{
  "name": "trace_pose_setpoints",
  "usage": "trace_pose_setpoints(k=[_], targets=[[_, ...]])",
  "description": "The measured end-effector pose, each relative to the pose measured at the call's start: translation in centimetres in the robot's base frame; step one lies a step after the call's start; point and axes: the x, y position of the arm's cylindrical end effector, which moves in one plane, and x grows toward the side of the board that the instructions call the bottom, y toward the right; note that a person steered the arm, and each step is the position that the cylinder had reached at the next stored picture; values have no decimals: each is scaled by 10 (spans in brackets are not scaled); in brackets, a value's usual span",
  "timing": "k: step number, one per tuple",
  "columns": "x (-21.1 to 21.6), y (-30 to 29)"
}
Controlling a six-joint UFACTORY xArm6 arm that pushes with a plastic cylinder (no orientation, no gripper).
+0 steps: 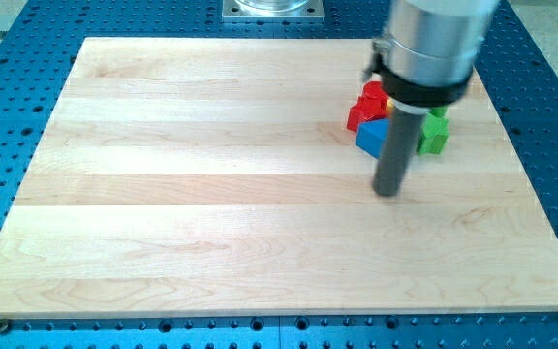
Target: Push the yellow hexagon to the top left of the green circle
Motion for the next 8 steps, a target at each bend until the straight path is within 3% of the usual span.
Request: trace_pose_setpoints(k=[1, 2, 3, 4, 8], targets=[[7, 44], [-20, 115], [-82, 178], [-143, 188], [-235, 142]])
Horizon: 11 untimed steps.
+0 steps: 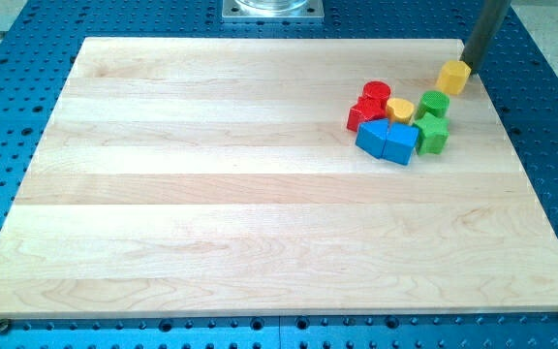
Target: Push the yellow hexagon to the top left of the green circle
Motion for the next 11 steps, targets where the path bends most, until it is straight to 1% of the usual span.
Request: trace_pose_setpoints(k=[1, 2, 3, 5, 6, 7, 8, 9, 10, 11], targets=[[2, -6], [10, 27], [29, 25], [28, -58], [28, -61], [28, -52], [2, -45], [-15, -60], [-15, -80], [-7, -84]])
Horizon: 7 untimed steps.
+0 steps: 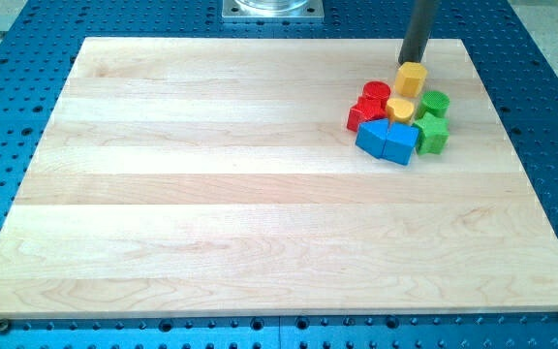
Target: Push the yellow hexagon to the top left of the green circle
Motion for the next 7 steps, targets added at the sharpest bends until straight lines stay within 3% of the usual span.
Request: trace_pose_setpoints(k=[7], targets=[[35, -10]])
